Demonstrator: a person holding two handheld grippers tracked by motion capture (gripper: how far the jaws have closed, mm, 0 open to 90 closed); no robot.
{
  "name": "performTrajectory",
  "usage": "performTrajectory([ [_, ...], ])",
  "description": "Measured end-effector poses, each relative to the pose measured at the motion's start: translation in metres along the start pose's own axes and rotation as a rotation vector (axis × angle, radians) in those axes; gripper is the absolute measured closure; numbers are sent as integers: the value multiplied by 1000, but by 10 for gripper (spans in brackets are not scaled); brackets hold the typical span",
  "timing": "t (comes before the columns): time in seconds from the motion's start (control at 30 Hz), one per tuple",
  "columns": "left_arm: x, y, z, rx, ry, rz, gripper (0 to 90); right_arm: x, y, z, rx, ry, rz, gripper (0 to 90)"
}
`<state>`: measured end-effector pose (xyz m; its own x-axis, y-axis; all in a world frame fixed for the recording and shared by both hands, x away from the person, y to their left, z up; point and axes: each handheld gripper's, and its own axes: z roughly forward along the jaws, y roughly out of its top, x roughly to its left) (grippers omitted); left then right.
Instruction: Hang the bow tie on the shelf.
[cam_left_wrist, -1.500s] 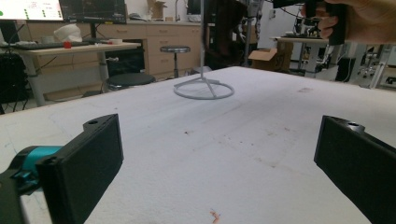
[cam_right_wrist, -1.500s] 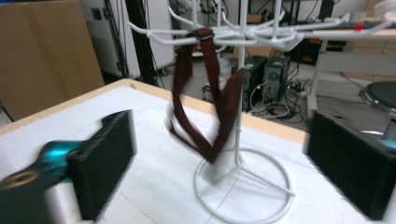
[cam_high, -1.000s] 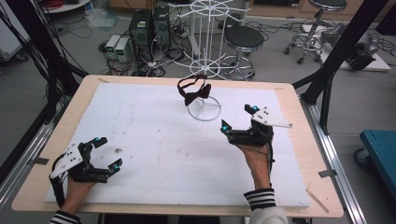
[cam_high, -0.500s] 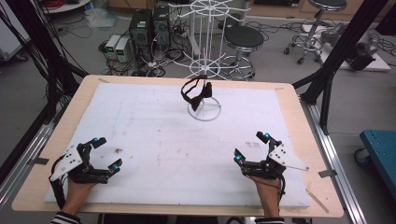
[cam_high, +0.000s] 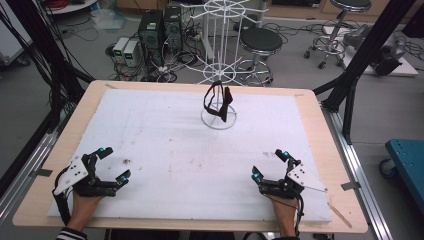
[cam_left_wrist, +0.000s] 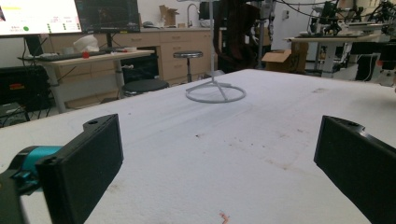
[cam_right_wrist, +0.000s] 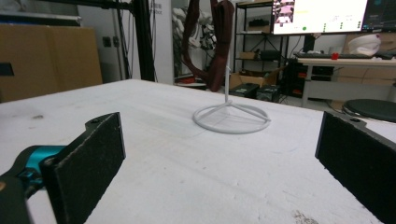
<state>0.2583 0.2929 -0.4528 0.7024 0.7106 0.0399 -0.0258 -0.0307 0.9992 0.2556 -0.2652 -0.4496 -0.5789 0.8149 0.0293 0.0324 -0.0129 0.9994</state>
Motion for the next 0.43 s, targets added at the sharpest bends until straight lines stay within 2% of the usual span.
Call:
performTrajectory([
  [0.43,-1,-1,-1,-18,20,-1,17,-1,-4,-1,-6,-14,-8,7],
])
